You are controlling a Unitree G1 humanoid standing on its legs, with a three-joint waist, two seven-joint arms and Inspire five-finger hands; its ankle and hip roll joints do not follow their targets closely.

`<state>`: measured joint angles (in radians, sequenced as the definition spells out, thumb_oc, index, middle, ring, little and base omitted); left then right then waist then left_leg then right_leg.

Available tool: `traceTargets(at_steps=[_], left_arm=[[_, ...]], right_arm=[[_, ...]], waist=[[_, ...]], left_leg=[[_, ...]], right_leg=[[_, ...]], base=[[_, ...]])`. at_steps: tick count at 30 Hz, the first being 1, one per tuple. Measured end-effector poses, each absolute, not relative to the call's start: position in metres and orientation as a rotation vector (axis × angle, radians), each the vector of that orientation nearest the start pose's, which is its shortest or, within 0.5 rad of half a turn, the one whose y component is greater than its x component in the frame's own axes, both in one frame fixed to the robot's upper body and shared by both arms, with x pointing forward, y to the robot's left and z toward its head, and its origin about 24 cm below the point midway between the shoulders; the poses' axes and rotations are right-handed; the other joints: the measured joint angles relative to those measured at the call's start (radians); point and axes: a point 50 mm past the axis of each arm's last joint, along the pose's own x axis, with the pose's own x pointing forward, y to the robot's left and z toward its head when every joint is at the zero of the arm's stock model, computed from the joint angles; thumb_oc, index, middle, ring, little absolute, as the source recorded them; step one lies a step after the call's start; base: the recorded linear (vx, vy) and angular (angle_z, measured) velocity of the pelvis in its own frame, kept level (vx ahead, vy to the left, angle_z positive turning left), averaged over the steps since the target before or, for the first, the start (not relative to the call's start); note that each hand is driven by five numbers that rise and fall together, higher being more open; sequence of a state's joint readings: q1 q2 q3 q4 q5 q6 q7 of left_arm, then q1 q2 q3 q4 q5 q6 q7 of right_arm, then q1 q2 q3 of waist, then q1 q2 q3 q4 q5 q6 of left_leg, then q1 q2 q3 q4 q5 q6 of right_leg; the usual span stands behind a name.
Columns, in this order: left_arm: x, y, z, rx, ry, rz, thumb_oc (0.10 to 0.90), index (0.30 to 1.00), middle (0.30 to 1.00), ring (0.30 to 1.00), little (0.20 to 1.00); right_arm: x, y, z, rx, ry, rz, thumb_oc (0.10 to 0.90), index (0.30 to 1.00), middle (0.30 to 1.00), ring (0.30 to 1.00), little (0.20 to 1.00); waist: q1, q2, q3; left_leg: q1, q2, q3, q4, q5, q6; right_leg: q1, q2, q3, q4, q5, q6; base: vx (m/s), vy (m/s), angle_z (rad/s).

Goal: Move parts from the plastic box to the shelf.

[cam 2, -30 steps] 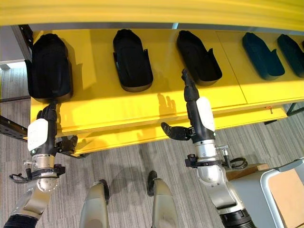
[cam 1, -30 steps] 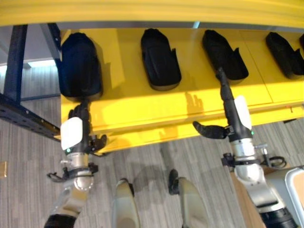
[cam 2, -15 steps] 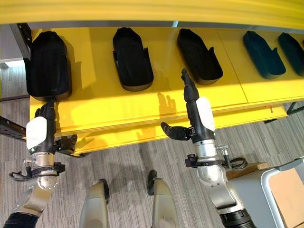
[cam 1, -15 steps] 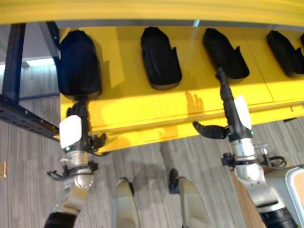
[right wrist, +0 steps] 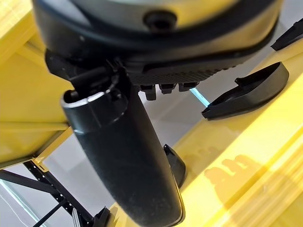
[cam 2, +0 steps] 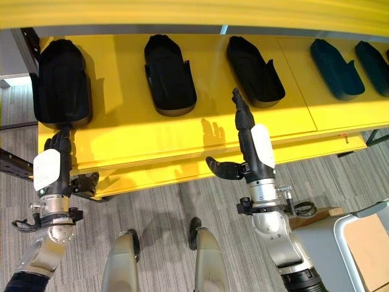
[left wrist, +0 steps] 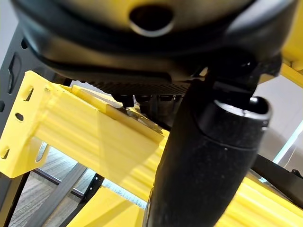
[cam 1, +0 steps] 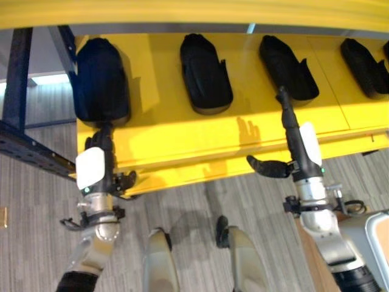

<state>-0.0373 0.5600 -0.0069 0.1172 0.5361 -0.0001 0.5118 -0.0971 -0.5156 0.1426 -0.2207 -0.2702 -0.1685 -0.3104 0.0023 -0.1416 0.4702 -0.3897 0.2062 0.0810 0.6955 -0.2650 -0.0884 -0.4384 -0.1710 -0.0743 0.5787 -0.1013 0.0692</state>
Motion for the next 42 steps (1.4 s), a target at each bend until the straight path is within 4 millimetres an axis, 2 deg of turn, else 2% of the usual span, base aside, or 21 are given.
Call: traceTargets(at_steps=[25, 30, 32, 39, 40, 42], left_arm=[[0.255, 0.268, 0.082, 1.111, -0.206, 0.446, 0.900, 1.000, 1.000, 1.000, 1.000], [0.241, 0.264, 0.067, 1.102, -0.172, 0.302, 0.900, 1.000, 1.000, 1.000, 1.000], [0.232, 0.259, 0.057, 1.099, -0.149, 0.222, 0.900, 1.000, 1.000, 1.000, 1.000], [0.212, 0.240, 0.038, 0.822, -0.064, 0.052, 0.900, 1.000, 1.000, 1.000, 1.000], [0.210, 0.235, 0.033, 0.608, -0.027, 0.062, 0.900, 1.000, 1.000, 1.000, 1.000], [0.206, 0.230, 0.025, 0.364, 0.035, 0.050, 0.900, 1.000, 1.000, 1.000, 1.000]], right_arm=[[0.254, -0.182, 0.142, -0.670, -0.571, -0.059, 0.900, 1.000, 1.000, 1.000, 1.000], [0.254, -0.182, 0.140, -0.667, -0.559, -0.043, 0.900, 1.000, 1.000, 1.000, 1.000], [0.253, -0.183, 0.138, -0.663, -0.549, -0.043, 0.900, 1.000, 1.000, 1.000, 1.000], [0.245, -0.187, 0.121, -0.647, -0.471, -0.009, 0.900, 1.000, 1.000, 1.000, 1.000], [0.241, -0.191, 0.109, -0.631, -0.412, 0.007, 0.900, 1.000, 1.000, 1.000, 1.000], [0.234, -0.196, 0.091, -0.622, -0.321, 0.030, 0.900, 1.000, 1.000, 1.000, 1.000]], waist=[[0.002, -0.002, -0.001], [0.005, 0.004, -0.003], [0.005, 0.020, -0.010], [0.013, 0.069, -0.048], [0.009, 0.083, -0.062], [0.008, 0.094, -0.098]], left_leg=[[-0.007, -0.001, 0.003, 0.005, 0.001, 0.000], [0.050, -0.012, 0.005, -0.047, 0.021, 0.000], [0.074, -0.019, -0.002, -0.074, 0.026, 0.004], [0.168, -0.038, -0.008, -0.200, 0.079, -0.007], [0.205, -0.048, -0.011, -0.251, 0.102, -0.008], [0.244, -0.054, -0.017, -0.313, 0.123, -0.007]], right_leg=[[-0.004, -0.001, 0.004, -0.001, 0.006, 0.004], [0.051, -0.010, -0.004, -0.035, 0.014, 0.008], [0.080, -0.014, -0.015, -0.056, 0.015, 0.006], [0.180, -0.018, -0.045, -0.160, 0.044, 0.012], [0.220, -0.020, -0.056, -0.196, 0.059, 0.019], [0.257, -0.025, -0.073, -0.240, 0.064, 0.021]], base=[[0.00, 0.000, 0.00], [0.01, -0.025, 0.05], [0.02, -0.033, 0.14], [0.03, -0.029, 0.11], [0.03, -0.040, 0.21], [0.05, -0.042, 0.20]])
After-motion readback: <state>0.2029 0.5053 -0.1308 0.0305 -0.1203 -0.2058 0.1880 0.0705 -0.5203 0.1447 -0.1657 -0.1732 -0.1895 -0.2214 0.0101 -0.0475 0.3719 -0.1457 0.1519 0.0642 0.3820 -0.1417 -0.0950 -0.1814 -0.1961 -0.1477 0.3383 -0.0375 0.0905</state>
